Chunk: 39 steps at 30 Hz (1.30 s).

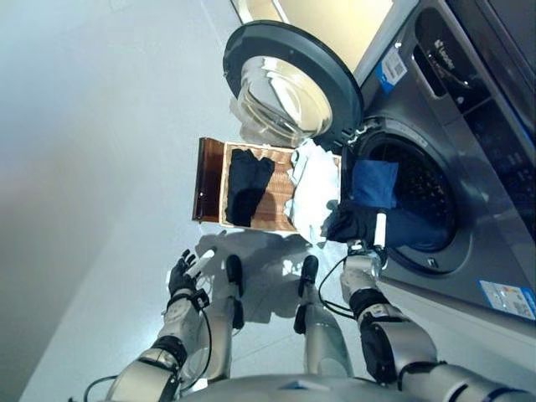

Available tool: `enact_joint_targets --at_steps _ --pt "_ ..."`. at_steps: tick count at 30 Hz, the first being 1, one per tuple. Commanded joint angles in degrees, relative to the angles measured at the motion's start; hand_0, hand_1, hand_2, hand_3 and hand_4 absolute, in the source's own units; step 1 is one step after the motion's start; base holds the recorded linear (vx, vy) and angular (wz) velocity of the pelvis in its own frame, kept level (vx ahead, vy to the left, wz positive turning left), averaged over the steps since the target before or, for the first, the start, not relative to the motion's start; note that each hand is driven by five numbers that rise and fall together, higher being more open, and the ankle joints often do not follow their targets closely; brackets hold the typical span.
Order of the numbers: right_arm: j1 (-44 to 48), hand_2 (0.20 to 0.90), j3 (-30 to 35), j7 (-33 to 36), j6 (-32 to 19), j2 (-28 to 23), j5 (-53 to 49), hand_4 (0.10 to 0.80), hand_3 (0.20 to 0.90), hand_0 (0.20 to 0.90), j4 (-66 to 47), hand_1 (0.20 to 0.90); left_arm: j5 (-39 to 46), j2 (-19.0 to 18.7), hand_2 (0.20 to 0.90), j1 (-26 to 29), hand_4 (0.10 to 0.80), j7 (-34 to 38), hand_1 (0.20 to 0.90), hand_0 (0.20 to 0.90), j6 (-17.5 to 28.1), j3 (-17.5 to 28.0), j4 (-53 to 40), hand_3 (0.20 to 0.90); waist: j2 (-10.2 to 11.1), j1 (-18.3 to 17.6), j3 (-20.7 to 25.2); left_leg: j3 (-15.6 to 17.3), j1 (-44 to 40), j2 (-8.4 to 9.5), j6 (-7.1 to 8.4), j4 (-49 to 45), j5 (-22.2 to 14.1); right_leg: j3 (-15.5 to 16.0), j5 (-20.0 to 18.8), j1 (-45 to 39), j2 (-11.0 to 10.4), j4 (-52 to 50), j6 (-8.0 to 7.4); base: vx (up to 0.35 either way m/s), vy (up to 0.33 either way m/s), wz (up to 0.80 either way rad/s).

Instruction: Pick up the clothes and place them into the washing machine

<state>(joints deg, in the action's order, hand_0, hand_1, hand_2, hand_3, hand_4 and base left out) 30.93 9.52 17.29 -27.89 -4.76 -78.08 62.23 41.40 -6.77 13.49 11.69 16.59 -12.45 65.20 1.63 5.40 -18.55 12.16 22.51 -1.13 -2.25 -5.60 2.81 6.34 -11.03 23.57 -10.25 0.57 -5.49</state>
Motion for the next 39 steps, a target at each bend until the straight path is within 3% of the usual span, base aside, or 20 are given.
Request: enact_joint_targets --at_steps 1,28,35,37,39 --pt "7.93 0.200 1.98 0.87 -5.04 -10.48 3.71 0.300 0.200 0.200 -1.87 0.200 -0.36 0.65 0.900 0.37 0.800 -0.93 0.900 0.900 2.29 -2.09 1.24 0.900 -5.42 1.34 -0.99 -4.90 -5.41 -0.78 4.90 10.60 0.72 -0.02 1.01 -2.68 0.16 -3.44 -3.83 0.000 0.000 0.00" --pt "29.62 0.200 4.42 5.82 -8.18 -31.16 1.89 0.300 0.200 0.200 0.92 0.200 3.88 -0.47 0.900 -2.48 0.800 -4.58 0.900 0.900 3.48 -6.95 -4.45 0.900 -15.65 4.55 -1.80 -4.41 1.04 0.60 6.72 10.60 2.42 -0.97 1.75 3.76 -0.49 -4.11 -3.51 -0.004 -0.006 0.01" --pt "30.51 0.200 6.83 6.90 -9.41 -35.72 -0.39 0.300 0.200 0.200 3.06 0.200 9.14 -0.49 0.900 -2.12 0.800 -4.47 0.900 0.900 4.14 -3.88 -5.12 0.900 -16.20 4.47 -1.40 -4.25 1.83 0.14 6.94 10.60 2.48 -1.33 1.88 4.92 -0.08 -4.54 -3.40 0.002 -0.005 -0.01" --pt "29.55 0.200 8.59 7.50 -9.86 -39.51 -1.37 0.300 0.200 0.200 4.94 0.200 13.31 -0.89 0.900 -1.95 0.800 -4.09 0.900 0.900 4.78 0.25 -4.95 0.900 -16.14 4.17 -0.91 -4.12 1.93 0.01 7.00 10.60 2.37 -1.47 2.08 5.36 0.23 -4.70 -3.37 0.000 0.000 0.00" --pt "29.34 0.200 8.97 7.43 -9.81 -40.20 -1.61 0.300 0.200 0.200 5.42 0.200 13.87 -1.05 0.900 -1.90 0.800 -4.06 0.900 0.900 4.77 1.08 -4.70 0.900 -16.11 4.13 -0.72 -4.06 2.07 -0.06 7.00 10.60 2.39 -1.52 2.08 5.57 0.29 -4.71 -3.37 0.000 0.000 0.00"
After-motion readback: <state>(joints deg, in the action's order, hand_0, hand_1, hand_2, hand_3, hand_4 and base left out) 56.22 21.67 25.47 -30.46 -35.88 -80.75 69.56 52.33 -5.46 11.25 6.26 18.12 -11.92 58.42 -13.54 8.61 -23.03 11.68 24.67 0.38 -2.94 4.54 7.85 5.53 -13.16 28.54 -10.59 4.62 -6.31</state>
